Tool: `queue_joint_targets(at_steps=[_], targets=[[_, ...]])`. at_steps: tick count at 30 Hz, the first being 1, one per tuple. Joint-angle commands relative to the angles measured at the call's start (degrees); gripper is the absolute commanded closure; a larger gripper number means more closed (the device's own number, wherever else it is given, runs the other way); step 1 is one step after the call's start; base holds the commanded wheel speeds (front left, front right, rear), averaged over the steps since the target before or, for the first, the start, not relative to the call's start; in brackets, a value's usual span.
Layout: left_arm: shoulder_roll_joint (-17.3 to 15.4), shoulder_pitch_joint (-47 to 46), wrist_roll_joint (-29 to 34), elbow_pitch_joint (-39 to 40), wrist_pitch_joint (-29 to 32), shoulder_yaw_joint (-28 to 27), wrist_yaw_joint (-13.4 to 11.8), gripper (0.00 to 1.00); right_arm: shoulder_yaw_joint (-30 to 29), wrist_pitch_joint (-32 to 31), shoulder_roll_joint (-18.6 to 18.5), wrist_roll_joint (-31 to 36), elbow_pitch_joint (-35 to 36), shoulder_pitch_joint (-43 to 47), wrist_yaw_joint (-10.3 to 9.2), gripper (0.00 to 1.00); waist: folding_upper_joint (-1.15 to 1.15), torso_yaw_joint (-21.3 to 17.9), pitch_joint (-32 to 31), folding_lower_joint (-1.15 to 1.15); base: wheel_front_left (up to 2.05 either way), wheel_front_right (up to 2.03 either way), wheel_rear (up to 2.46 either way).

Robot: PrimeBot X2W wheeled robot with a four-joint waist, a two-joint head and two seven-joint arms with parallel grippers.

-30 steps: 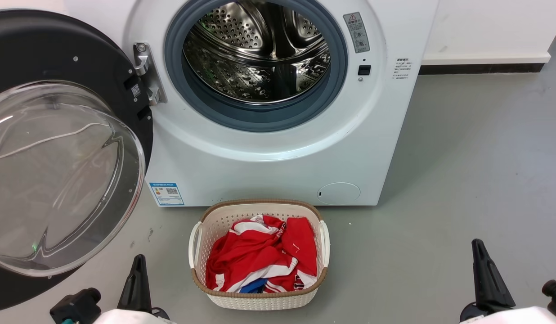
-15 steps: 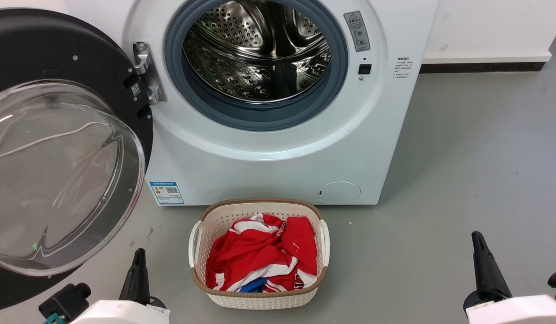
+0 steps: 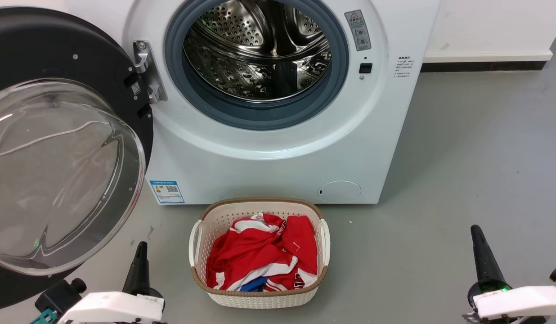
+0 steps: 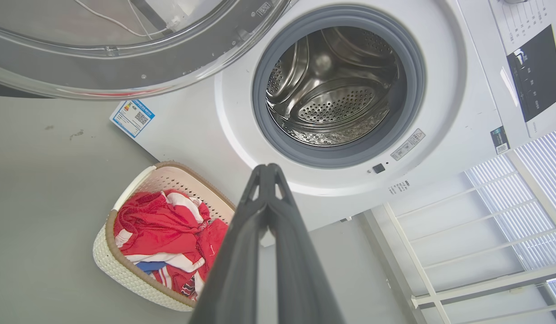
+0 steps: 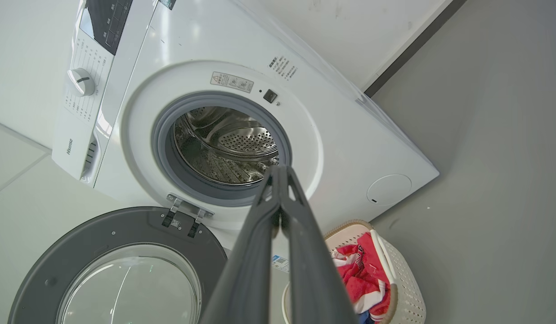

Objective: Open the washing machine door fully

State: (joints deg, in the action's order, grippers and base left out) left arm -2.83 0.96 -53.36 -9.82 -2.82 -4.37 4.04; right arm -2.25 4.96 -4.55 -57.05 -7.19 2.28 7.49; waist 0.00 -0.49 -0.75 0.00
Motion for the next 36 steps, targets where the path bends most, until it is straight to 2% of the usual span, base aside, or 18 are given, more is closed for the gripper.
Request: queue_joint_targets(at_steps=[1, 36], targets=[[-0.1, -1.3, -1.5, 0.2, 0.3, -0.3, 0.4, 1.00, -0.1, -0.3, -0.4, -1.5, 0.3, -1.3, 0.01, 1.00, 0.00, 0.0, 0.0, 0.00, 0.00, 0.00, 0.00], [-0.1, -5.0, -22.9, -2.3, 5.6, -1.4, 2.2, 1.00, -1.1, -5.6, -0.3, -22.0, -3.7, -5.5, 0.01, 1.00, 0.00, 0.2, 0.5, 0.00, 0.00, 0.00, 0.00]])
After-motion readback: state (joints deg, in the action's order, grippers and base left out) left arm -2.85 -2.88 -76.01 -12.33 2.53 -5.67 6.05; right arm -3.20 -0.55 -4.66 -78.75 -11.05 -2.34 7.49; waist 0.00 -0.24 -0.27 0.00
